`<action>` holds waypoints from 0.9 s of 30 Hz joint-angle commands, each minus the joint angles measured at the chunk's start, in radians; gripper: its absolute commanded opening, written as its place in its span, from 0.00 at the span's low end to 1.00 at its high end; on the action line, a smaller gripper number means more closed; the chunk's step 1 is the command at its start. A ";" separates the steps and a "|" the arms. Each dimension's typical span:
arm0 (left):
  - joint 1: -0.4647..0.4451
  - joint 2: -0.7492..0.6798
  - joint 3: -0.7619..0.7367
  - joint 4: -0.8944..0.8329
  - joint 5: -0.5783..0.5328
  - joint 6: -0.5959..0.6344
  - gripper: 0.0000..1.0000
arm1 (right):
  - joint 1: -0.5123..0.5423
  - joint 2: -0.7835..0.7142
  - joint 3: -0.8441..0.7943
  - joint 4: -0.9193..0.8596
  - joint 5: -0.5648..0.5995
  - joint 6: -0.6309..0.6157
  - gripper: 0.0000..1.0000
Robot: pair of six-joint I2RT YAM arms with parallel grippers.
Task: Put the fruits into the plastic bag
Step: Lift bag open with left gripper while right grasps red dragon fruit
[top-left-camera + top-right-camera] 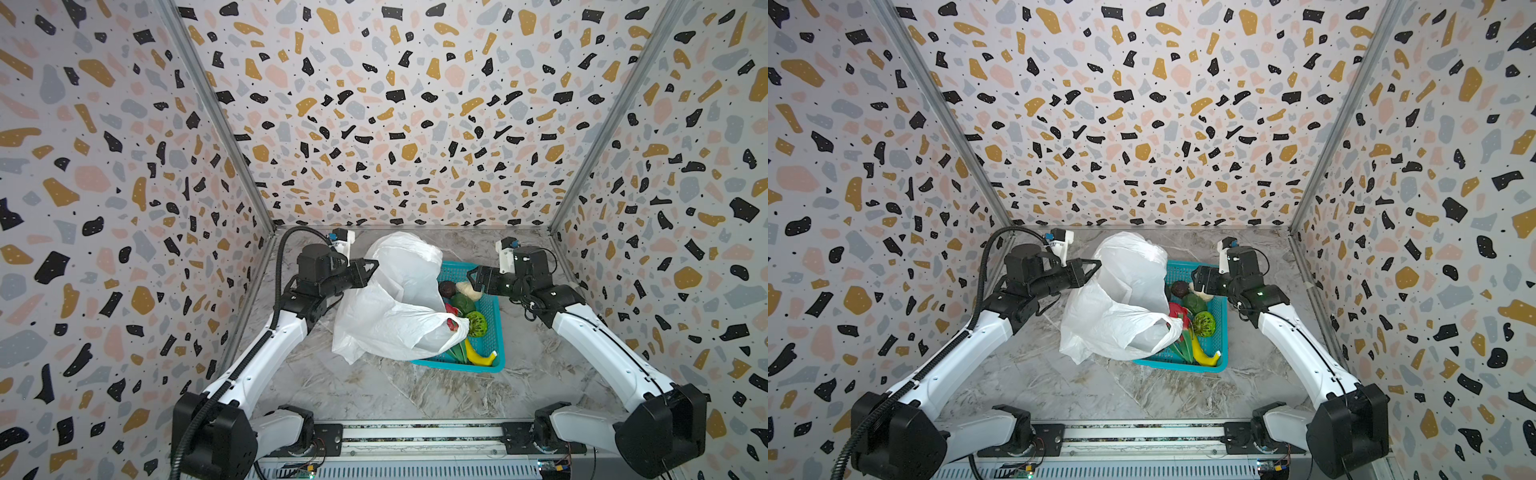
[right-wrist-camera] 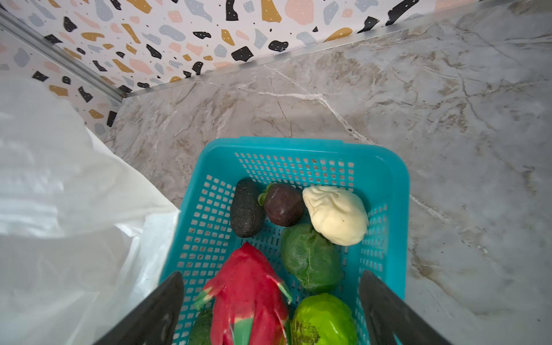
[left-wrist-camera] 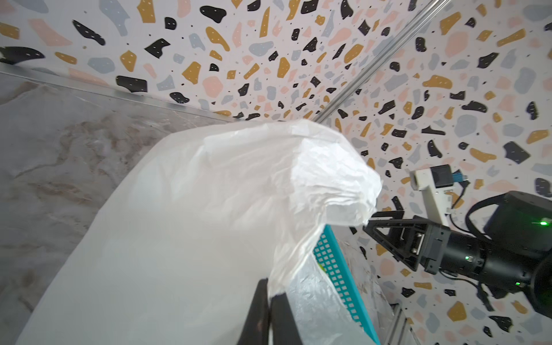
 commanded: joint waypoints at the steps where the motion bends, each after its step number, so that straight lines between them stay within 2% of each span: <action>1: 0.009 0.003 0.011 0.144 0.138 -0.072 0.00 | 0.002 -0.035 -0.019 -0.026 -0.075 -0.023 0.92; 8: 0.010 0.026 0.025 0.176 0.154 -0.123 0.00 | 0.112 0.080 -0.015 -0.114 -0.119 -0.099 0.94; 10: 0.011 0.029 0.037 0.153 0.135 -0.116 0.00 | 0.136 0.118 -0.005 -0.139 -0.109 -0.119 0.99; 14: 0.011 0.037 0.073 0.053 0.074 -0.061 0.00 | 0.179 0.189 0.004 -0.167 -0.106 -0.151 0.99; 23: 0.012 0.039 0.106 -0.044 -0.032 -0.032 0.00 | 0.287 0.325 0.045 -0.169 0.009 -0.177 0.99; 27: 0.014 0.041 0.119 -0.092 -0.094 -0.026 0.00 | 0.303 0.356 0.071 -0.175 0.074 -0.180 0.99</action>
